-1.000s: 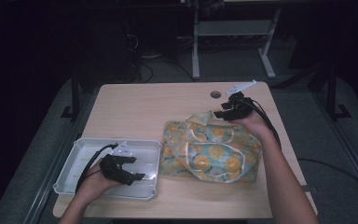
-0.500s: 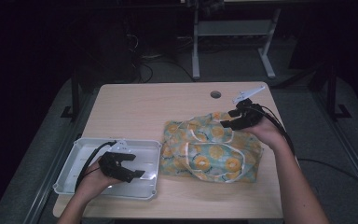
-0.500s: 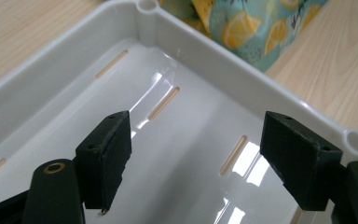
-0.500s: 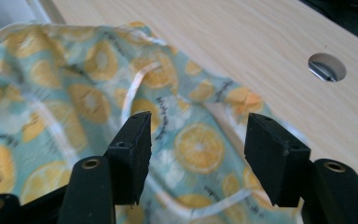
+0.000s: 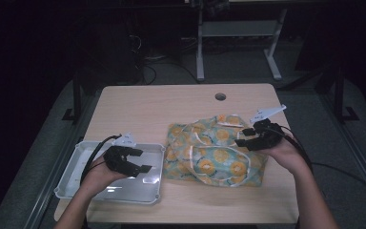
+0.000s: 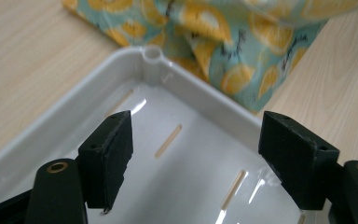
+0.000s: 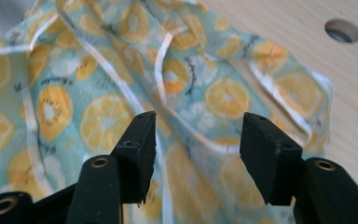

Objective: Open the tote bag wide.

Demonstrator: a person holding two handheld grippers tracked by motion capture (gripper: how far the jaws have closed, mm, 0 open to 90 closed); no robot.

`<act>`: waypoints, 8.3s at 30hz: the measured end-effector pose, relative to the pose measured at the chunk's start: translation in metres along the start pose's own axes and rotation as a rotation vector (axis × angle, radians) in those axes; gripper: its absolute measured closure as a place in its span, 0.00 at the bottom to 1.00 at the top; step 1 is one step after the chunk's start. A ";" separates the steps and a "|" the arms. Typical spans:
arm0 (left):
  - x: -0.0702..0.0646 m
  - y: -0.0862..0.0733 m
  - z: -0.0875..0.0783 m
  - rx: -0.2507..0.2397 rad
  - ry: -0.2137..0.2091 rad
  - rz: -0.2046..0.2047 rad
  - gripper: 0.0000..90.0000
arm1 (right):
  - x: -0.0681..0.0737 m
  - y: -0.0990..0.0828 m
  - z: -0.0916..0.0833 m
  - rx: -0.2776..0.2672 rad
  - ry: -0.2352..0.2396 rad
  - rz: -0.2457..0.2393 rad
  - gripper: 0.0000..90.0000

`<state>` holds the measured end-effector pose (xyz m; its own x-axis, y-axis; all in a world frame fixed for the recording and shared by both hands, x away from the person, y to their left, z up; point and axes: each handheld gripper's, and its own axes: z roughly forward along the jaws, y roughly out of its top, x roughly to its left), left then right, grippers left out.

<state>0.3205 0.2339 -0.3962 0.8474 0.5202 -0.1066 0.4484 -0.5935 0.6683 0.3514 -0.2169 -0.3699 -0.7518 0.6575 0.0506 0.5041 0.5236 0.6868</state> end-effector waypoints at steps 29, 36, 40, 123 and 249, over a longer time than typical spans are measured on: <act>-0.024 0.112 0.066 -0.002 -0.123 0.164 0.41 | 0.000 -0.050 -0.005 0.020 0.014 0.074 0.66; -0.025 0.114 0.082 0.038 -0.117 0.168 0.44 | 0.001 -0.054 -0.001 0.036 0.025 0.076 0.68; -0.025 0.116 0.087 0.047 -0.120 0.168 0.47 | 0.001 -0.055 0.000 0.040 0.032 0.078 0.71; -0.072 0.039 0.088 0.220 -0.218 0.219 0.99 | 0.075 -0.102 0.002 0.168 0.163 -0.051 0.99; -0.076 0.031 0.106 0.306 -0.223 0.224 0.99 | 0.040 0.002 0.007 -0.019 -0.004 -0.079 0.80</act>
<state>0.3007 0.1106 -0.4453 0.9588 0.2330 -0.1627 0.2822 -0.8483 0.4481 0.3253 -0.1858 -0.3718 -0.7870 0.6169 -0.0069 0.4356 0.5635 0.7020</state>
